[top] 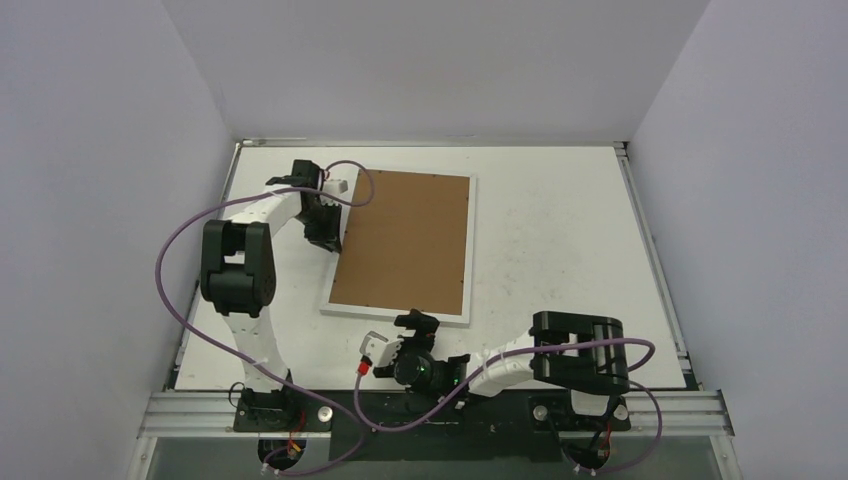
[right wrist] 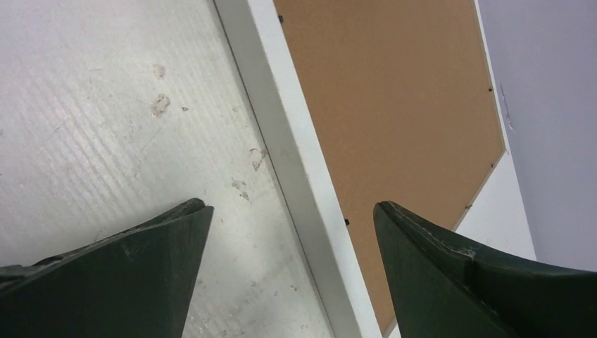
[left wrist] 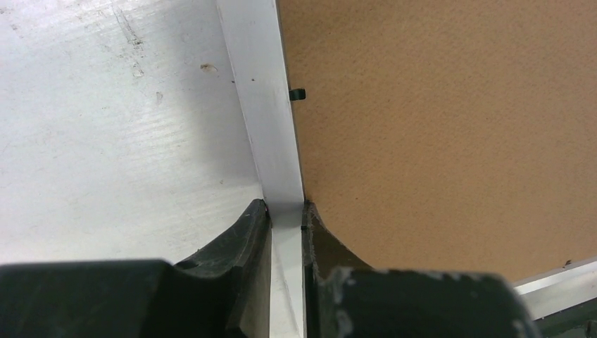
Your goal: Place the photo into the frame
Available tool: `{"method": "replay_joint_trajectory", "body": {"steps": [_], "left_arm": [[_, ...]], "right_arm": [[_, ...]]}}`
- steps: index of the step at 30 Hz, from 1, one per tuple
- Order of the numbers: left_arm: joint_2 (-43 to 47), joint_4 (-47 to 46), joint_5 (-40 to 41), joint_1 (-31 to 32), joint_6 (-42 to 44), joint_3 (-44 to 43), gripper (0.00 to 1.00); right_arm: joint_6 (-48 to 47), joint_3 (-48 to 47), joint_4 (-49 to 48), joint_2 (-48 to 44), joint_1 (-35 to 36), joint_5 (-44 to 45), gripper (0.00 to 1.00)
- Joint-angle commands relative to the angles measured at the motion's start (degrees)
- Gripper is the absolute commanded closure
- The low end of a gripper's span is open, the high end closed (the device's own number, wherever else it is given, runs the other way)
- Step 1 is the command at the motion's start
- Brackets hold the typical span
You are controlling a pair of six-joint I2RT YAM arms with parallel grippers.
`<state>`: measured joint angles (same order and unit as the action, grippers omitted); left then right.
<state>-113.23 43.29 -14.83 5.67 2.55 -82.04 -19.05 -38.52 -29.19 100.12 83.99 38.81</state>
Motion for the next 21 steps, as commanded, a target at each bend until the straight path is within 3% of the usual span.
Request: {"method": "replay_joint_trajectory", "body": {"steps": [1,21], "left_arm": [[4.2,4.0,0.7,0.9,-0.1,-4.3,1.0],[8.5,8.9,1.5,1.9,-0.7,-8.2,1.0]], "right_arm": [[-4.3,-2.9,-6.2,2.9,-0.4,-1.4,0.1],[-11.8,-8.9,-13.7,12.3,-0.3,-1.1,0.1]]}}
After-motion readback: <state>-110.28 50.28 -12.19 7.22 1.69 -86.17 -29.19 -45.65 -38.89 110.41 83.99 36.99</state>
